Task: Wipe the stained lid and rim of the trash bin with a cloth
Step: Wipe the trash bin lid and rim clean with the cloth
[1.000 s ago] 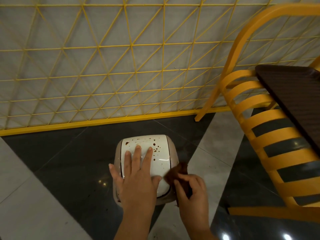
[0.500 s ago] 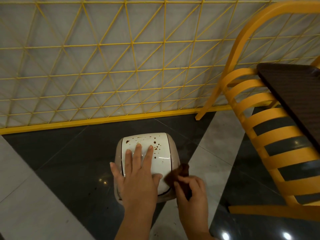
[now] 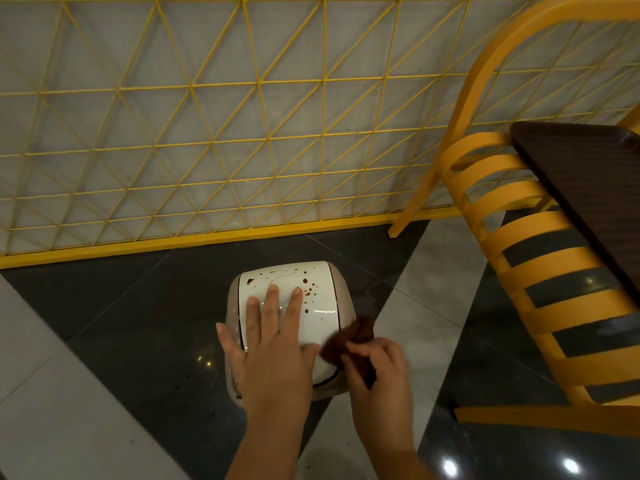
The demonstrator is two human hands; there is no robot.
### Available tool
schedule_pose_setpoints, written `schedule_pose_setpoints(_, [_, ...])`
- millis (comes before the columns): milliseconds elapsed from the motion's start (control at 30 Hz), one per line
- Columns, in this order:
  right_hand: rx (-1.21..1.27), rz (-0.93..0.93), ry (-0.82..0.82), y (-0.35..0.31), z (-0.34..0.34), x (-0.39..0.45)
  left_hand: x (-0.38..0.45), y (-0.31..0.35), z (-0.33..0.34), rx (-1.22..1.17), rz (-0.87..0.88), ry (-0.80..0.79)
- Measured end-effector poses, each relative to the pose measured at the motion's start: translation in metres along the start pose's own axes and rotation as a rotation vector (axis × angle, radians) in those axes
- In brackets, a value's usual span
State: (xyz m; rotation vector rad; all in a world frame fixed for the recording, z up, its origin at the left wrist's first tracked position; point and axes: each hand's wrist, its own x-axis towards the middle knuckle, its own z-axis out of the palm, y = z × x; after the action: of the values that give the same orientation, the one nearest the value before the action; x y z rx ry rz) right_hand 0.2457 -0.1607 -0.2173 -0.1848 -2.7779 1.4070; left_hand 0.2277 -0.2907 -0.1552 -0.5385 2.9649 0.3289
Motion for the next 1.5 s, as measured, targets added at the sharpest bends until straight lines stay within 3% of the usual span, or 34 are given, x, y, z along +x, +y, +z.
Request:
schedule_pose_setpoints(167, [-0.167,-0.083,-0.046,0.028,0.001,-0.024,0.003,-0.005,0.0,0.006,0.024,0.01])
schedule_pose_setpoints(333, [-0.179,0.02,-0.116,0.034,0.004,-0.035,0.004,-0.019,-0.002,0.029,0.058,0.018])
schedule_pose_setpoints(433, [-0.068,0.175,-0.099,0.027,0.0,-0.04,0.003,-0.027,-0.005,0.038,0.081,0.009])
schedule_pose_setpoints(567, [0.108,0.432,0.056,0.014,-0.008,-0.036,0.004,-0.029,-0.006,0.023,0.097,-0.053])
schedule_pose_setpoints(833, [0.186,0.457,-0.068,0.0,0.018,-0.038,0.003,-0.01,0.001,-0.072,0.0,-0.026])
schedule_pose_setpoints(1133, [0.148,0.482,0.009,0.001,0.023,0.001,-0.001,-0.007,0.006,-0.09,-0.025,0.0])
schedule_pose_setpoints(1500, [0.386,0.927,0.136,-0.001,0.061,-0.046,-0.001,-0.007,0.007,-0.107,-0.026,0.003])
